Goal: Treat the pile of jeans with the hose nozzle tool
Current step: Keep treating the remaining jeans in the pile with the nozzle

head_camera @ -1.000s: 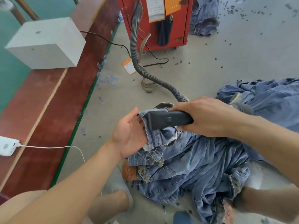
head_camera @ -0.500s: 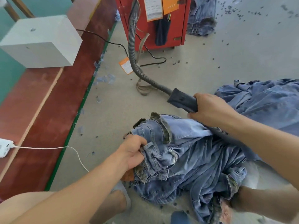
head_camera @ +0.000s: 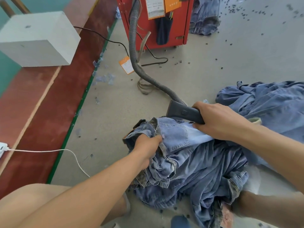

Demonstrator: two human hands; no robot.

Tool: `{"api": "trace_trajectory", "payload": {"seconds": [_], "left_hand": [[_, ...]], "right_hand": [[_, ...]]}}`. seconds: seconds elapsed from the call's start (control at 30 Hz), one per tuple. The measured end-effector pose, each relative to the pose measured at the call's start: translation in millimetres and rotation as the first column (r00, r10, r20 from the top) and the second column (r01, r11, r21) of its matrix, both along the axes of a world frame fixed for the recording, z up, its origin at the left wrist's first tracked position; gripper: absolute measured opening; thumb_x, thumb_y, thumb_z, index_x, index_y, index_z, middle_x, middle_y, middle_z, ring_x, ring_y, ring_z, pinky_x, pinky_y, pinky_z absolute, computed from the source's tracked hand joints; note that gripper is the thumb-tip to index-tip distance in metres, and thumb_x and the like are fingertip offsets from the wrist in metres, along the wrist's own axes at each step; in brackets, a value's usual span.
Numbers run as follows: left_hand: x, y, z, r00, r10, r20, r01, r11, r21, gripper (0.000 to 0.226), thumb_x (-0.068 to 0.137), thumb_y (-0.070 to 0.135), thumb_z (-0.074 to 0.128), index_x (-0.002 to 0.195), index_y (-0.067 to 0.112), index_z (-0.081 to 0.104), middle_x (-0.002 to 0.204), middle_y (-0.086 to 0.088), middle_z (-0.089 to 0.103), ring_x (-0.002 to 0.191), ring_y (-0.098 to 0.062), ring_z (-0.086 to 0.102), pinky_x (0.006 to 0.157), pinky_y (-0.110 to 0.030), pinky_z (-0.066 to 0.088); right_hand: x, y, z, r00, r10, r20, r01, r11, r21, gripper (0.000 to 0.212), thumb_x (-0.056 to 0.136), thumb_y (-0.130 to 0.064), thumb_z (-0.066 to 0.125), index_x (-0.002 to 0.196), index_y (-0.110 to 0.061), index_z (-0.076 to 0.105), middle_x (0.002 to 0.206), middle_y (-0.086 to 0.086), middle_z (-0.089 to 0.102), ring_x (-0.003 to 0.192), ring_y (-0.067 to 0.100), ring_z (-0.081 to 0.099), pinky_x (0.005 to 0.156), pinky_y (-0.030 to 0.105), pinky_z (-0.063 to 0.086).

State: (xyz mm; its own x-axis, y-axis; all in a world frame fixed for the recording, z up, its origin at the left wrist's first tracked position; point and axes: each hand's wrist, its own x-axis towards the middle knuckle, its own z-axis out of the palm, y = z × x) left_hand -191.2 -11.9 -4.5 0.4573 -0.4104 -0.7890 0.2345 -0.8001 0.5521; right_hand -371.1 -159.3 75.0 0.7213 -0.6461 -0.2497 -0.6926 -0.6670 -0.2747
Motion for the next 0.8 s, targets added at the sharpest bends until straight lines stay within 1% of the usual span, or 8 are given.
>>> {"api": "trace_trajectory", "payload": {"seconds": [0.07, 0.13, 0.3, 0.43, 0.53, 0.63, 0.7, 0.8], "left_hand": [[10.8, 4.2, 1.6, 0.998, 0.059, 0.000, -0.059, 0.997, -0.049, 0.017, 0.094, 0.015, 0.068, 0.109, 0.013, 0.074, 0.095, -0.011, 0.078, 0.090, -0.032, 0.075, 0.080, -0.045, 0.063], [20.5, 9.4, 5.2, 0.987, 0.134, -0.092, -0.144, 0.982, -0.122, 0.016, 0.099, 0.009, 0.063, 0.110, 0.010, 0.075, 0.100, -0.015, 0.079, 0.096, -0.035, 0.075, 0.088, -0.052, 0.061], [39.6, 18.4, 23.7, 0.792, 0.139, -0.595, -0.346, 0.904, -0.250, 0.031, 0.101, 0.016, 0.052, 0.110, 0.001, 0.077, 0.121, -0.024, 0.072, 0.103, -0.035, 0.073, 0.096, -0.049, 0.058], [26.0, 14.5, 29.5, 0.817, 0.066, -0.572, -0.214, 0.957, -0.195, 0.013, 0.097, 0.007, 0.062, 0.101, 0.003, 0.074, 0.099, -0.018, 0.075, 0.085, -0.030, 0.073, 0.090, -0.045, 0.058], [20.1, 0.3, 32.5, 0.795, 0.130, -0.592, -0.302, 0.932, -0.202, 0.024, 0.104, 0.011, 0.054, 0.115, -0.003, 0.070, 0.116, -0.023, 0.073, 0.104, -0.035, 0.071, 0.104, -0.053, 0.053], [19.3, -9.0, 40.5, 0.749, 0.071, -0.659, -0.323, 0.907, -0.269, 0.035, 0.109, 0.020, 0.045, 0.118, -0.003, 0.069, 0.116, -0.023, 0.074, 0.103, -0.035, 0.074, 0.084, -0.045, 0.063], [15.4, -7.6, 42.3, 0.723, 0.042, -0.689, -0.314, 0.909, -0.274, 0.035, 0.110, 0.022, 0.043, 0.120, 0.001, 0.068, 0.115, -0.021, 0.074, 0.100, -0.033, 0.075, 0.081, -0.043, 0.063], [11.1, -4.9, 42.6, 0.718, 0.045, -0.694, -0.325, 0.904, -0.278, 0.033, 0.111, 0.020, 0.042, 0.127, 0.001, 0.064, 0.115, -0.020, 0.074, 0.103, -0.033, 0.073, 0.088, -0.048, 0.058]], "right_hand": [[-5.3, -3.1, 2.5, 1.000, 0.015, -0.019, -0.015, 1.000, 0.021, 0.031, 0.095, -0.036, 0.065, 0.118, -0.021, 0.052, 0.083, -0.006, 0.060, 0.074, 0.016, 0.059, 0.055, 0.023, 0.037], [-9.7, -4.6, 5.1, 0.999, 0.041, -0.034, -0.039, 0.998, 0.056, 0.038, 0.096, -0.042, 0.066, 0.121, -0.021, 0.048, 0.085, -0.007, 0.059, 0.074, 0.014, 0.057, 0.057, 0.026, 0.037], [-13.4, 3.1, 22.8, 0.995, 0.100, -0.004, -0.100, 0.991, 0.085, 0.052, 0.092, -0.063, 0.062, 0.124, -0.032, 0.035, 0.079, -0.015, 0.056, 0.071, 0.002, 0.053, 0.057, 0.020, 0.038], [-12.8, 16.3, 50.5, 0.993, 0.113, -0.045, -0.109, 0.991, 0.074, 0.039, 0.083, -0.071, 0.054, 0.102, -0.045, 0.033, 0.070, -0.010, 0.061, 0.057, 0.003, 0.058, 0.049, 0.019, 0.038], [-13.9, 30.9, 60.6, 0.981, 0.140, -0.133, -0.119, 0.980, 0.157, 0.035, 0.082, -0.069, 0.059, 0.093, -0.050, 0.032, 0.063, -0.010, 0.063, 0.063, -0.007, 0.061, 0.048, 0.015, 0.044], [-12.8, 40.9, 58.7, 0.976, 0.136, -0.169, -0.077, 0.947, 0.313, 0.030, 0.085, -0.062, 0.065, 0.091, -0.046, 0.040, 0.079, -0.041, 0.060, 0.059, -0.007, 0.063, 0.052, 0.012, 0.045], [-9.7, 35.5, 52.1, 0.985, 0.076, -0.152, -0.016, 0.932, 0.362, 0.028, 0.087, -0.053, 0.069, 0.091, -0.039, 0.046, 0.073, -0.033, 0.065, 0.050, 0.000, 0.064, 0.046, 0.016, 0.046], [-4.8, 17.6, 39.3, 0.990, -0.108, -0.095, 0.137, 0.911, 0.389, 0.026, 0.091, -0.040, 0.072, 0.094, -0.027, 0.051, 0.057, -0.002, 0.069, 0.039, 0.016, 0.062, 0.043, 0.032, 0.052]]}}
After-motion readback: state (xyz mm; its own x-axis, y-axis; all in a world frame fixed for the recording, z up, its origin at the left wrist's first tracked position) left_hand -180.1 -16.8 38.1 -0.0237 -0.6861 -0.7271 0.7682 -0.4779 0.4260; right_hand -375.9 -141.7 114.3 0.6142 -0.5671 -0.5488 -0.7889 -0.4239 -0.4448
